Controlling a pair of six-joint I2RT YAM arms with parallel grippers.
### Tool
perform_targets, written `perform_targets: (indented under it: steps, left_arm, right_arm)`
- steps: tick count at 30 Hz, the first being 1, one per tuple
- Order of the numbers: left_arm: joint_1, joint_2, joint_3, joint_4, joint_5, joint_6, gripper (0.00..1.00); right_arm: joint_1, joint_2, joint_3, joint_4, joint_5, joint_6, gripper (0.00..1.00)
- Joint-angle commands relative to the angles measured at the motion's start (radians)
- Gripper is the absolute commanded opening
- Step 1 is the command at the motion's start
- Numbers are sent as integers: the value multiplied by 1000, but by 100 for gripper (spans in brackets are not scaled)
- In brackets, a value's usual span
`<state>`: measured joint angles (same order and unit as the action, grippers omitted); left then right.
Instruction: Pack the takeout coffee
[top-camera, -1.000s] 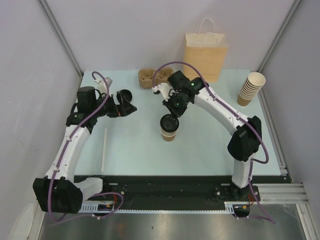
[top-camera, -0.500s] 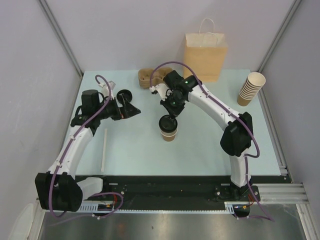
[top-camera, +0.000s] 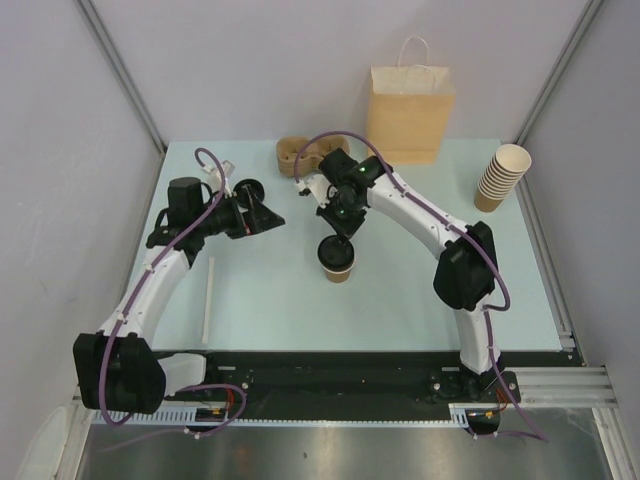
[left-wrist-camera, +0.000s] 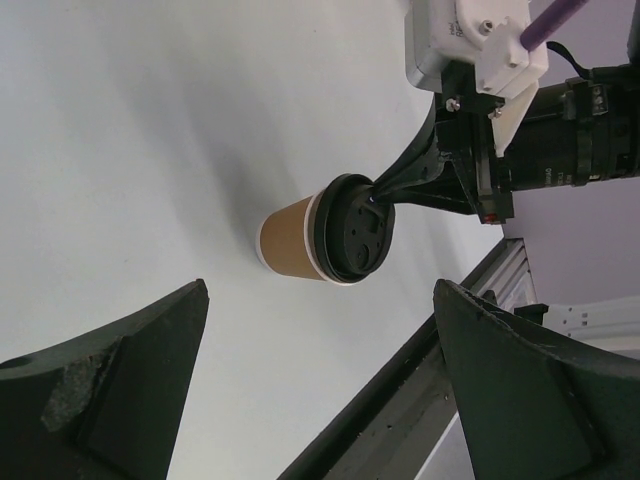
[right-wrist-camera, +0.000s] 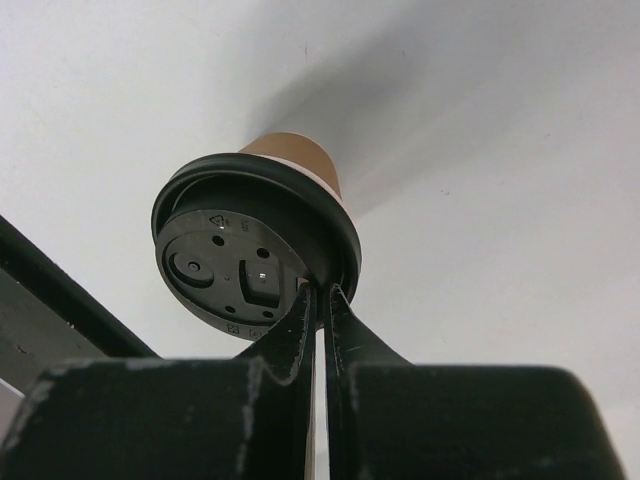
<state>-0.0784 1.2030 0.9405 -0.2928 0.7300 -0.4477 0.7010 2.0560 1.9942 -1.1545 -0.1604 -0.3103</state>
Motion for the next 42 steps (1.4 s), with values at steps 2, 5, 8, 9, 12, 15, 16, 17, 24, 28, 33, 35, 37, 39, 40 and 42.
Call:
perform_targets:
  steps: [2, 5, 8, 9, 12, 15, 16, 17, 24, 28, 33, 35, 37, 39, 40, 42]
  left_arm:
    - [-6, -10, 4, 35, 20, -6, 100]
    - [-6, -6, 7, 32, 19, -6, 100]
    - [-6, -3, 7, 34, 20, -6, 100]
    - [-7, -2, 7, 34, 20, -6, 100]
    - [-6, -2, 9, 34, 20, -6, 99]
    - [-8, 1, 11, 29, 20, -5, 99]
    - [-8, 3, 11, 29, 22, -5, 100]
    - [-6, 3, 11, 30, 20, -3, 99]
    - [-9, 4, 7, 30, 20, -3, 99]
    - [-11, 7, 11, 30, 19, -3, 100]
    - [-12, 6, 11, 27, 17, 0, 100]
    - [-11, 7, 9, 27, 17, 0, 100]
    - [-14, 10, 9, 29, 17, -2, 99]
    - [-14, 13, 12, 32, 19, -5, 100]
    - [-15, 17, 12, 34, 19, -5, 99]
    - [-18, 21, 17, 32, 19, -5, 99]
  right_arm:
    - [9, 13, 25, 1, 25, 2, 0]
    - [14, 12, 18, -2, 25, 0, 0]
    - [17, 12, 14, -4, 28, 0, 0]
    - [17, 13, 14, -5, 32, 0, 0]
    - [14, 18, 18, -8, 24, -1, 0]
    - [15, 24, 17, -10, 22, -3, 0]
    - [14, 26, 17, -11, 22, -1, 0]
    - [14, 27, 17, -13, 24, -1, 0]
    - [3, 21, 48, -27, -8, 0, 0]
    - [2, 9, 67, -31, -5, 4, 0]
    - [-6, -33, 48, -30, -13, 0, 0]
    - [-5, -45, 31, -30, -21, -1, 0]
    - [-6, -56, 20, -34, -30, -1, 0]
    - [-6, -51, 15, -40, -36, -3, 0]
    - [-5, -46, 15, -42, -39, -3, 0]
    - [-5, -34, 21, -44, -34, -1, 0]
